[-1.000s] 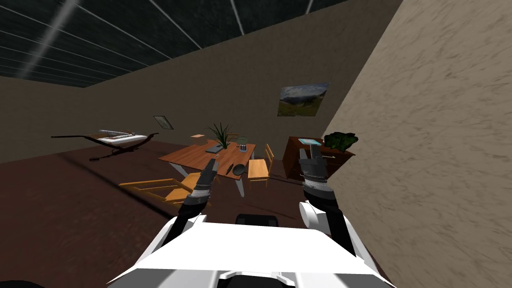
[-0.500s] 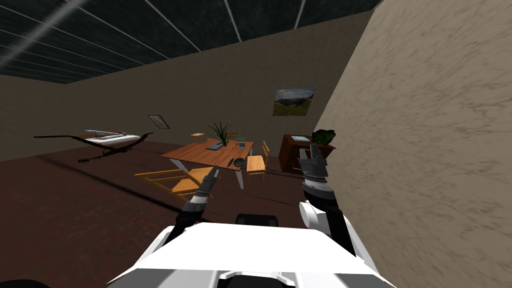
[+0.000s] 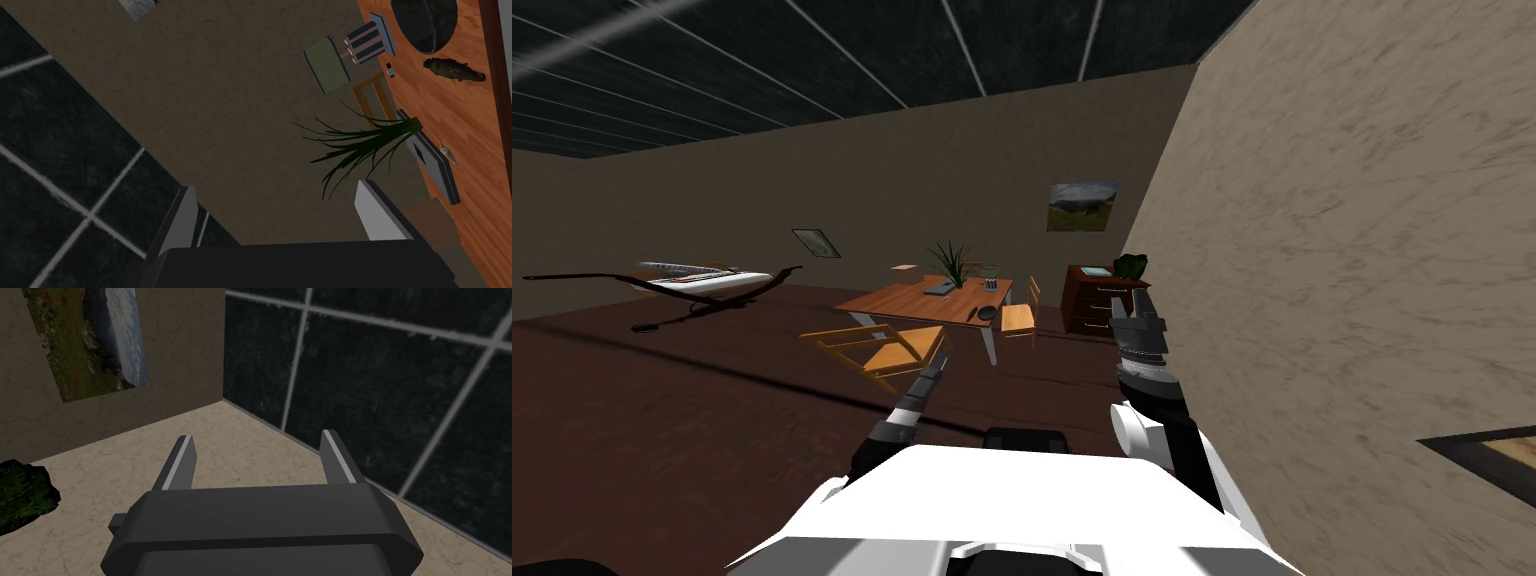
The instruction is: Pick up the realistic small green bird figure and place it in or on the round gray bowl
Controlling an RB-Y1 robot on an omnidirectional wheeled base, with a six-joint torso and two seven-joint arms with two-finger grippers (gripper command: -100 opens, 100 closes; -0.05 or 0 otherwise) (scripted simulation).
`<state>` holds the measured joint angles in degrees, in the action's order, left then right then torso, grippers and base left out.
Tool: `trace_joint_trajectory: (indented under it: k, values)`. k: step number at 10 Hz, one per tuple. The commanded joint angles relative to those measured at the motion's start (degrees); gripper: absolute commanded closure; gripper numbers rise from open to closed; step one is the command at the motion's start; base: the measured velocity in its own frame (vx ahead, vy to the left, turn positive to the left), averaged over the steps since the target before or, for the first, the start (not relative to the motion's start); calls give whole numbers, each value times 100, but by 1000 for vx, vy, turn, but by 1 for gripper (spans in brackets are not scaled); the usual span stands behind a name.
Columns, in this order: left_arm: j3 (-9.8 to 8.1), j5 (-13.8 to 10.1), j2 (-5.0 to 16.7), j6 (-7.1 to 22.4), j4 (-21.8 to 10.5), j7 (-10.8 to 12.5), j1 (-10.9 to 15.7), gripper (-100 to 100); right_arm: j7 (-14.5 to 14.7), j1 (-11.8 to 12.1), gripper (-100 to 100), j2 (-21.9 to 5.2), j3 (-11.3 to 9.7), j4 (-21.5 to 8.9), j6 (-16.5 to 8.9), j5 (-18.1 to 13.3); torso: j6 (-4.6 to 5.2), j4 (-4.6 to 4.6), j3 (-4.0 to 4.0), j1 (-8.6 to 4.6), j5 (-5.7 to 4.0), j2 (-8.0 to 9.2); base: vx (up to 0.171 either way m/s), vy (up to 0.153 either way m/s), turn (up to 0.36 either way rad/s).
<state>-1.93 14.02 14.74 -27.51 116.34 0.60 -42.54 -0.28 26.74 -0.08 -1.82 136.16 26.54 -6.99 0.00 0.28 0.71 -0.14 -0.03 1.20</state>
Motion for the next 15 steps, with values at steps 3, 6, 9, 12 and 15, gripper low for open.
trace_joint_trajectory:
  k: [3, 6, 9, 12, 15]
  values:
    - [26, 329, 240, 126, -403, 135, -239, -100, 0, 1, 0, -1, 1, 0, 0, 0, 0, -4, -14, 17, 3, -25, -249, -44, -90]
    - [31, 451, 368, 171, -580, 197, -320, -100, 0, 1, 0, -1, 1, 0, 0, 0, 1, -6, -19, 29, 6, -35, -194, -16, -69]
    - [51, 701, 665, 250, -979, 328, -450, -100, 0, 3, 0, -1, 1, 1, 0, 0, 1, -16, -44, 26, 5, -79, -91, -23, -111]
    - [118, 1088, 1155, 327, -1612, 546, -567, -100, 0, 4, 0, -2, 2, 1, 1, 0, 1, -23, -64, 43, 9, -115, 2, 11, -152]
    - [156, 1219, 1403, 341, -1936, 622, -588, -100, 0, 5, 0, -2, 2, 1, 1, 0, 1, -31, -85, 46, 10, -151, 69, 19, -70]
